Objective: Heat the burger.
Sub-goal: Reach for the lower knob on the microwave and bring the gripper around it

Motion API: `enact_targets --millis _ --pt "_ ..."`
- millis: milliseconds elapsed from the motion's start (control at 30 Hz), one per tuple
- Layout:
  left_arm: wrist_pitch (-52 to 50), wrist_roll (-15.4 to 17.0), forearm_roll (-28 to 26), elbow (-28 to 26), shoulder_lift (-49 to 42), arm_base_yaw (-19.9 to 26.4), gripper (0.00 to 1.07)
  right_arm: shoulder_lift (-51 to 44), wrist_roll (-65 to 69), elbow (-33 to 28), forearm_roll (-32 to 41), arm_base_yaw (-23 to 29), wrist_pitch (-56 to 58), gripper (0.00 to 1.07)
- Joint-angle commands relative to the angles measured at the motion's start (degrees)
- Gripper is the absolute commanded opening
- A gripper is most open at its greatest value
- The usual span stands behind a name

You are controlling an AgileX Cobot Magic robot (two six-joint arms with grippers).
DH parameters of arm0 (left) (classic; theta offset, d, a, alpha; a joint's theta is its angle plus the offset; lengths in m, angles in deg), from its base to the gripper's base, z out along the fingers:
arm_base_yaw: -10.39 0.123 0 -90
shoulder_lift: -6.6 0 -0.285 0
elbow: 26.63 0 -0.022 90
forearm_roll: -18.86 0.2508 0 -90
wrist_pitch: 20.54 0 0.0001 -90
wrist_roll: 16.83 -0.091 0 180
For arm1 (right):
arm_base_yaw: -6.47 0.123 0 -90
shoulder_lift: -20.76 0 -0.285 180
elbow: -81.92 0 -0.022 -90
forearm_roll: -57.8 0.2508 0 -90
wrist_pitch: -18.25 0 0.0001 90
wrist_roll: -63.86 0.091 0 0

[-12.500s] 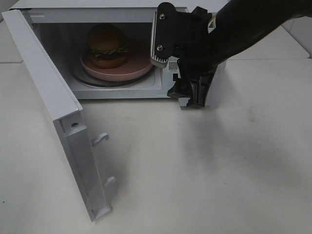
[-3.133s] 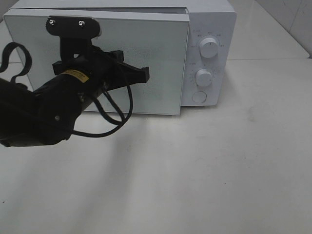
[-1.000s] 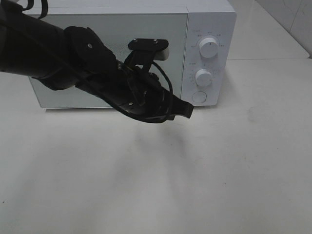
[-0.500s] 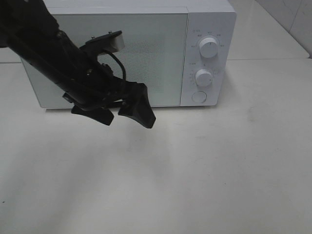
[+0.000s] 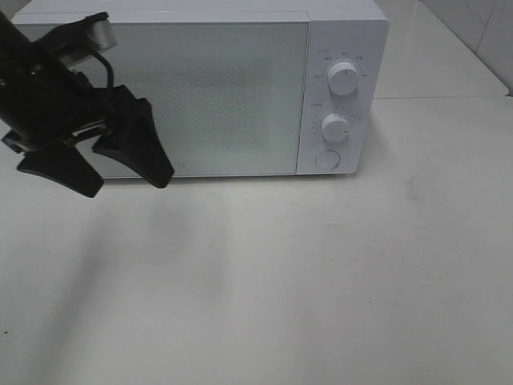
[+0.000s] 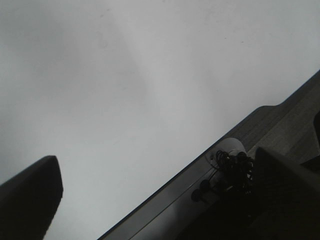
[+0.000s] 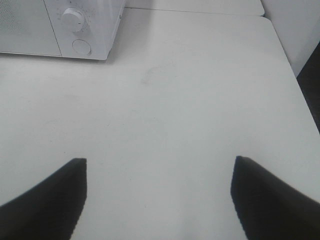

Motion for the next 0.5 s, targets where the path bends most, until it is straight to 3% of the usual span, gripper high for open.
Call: enact_targets --millis 33,100,133,200,233,500 --pt "3.50 5.16 6.30 -0.34 -2.58 3.04 0.98 -1.49 -0.17 -0.23 -0.06 -0.23 -0.40 0.76" --pt "3.84 6.53 8.14 -0.34 -3.15 3.55 0.98 -1.49 -0.17 -0.23 -0.06 -0.23 -0.40 0.76" --pt "4.07 9.22 11.63 -0.34 -4.70 4.07 0.98 -1.49 -0.17 -0.23 -0.06 -0.23 -0.40 0.76" --pt "4.13 10.20 12.83 -0.34 -5.39 4.24 0.98 -1.49 -0.17 -0.23 -0.06 -0.23 -0.40 0.76" --pt "4.70 12.20 15.93 -0.34 -6.76 4.24 0.98 -1.49 -0.17 -0.23 -0.06 -0.23 -0.40 0.76" --pt "7.68 16.84 24.64 -0.34 -11.17 4.24 0.98 -1.49 -0.17 -0.23 -0.06 -0.23 -0.40 0.76"
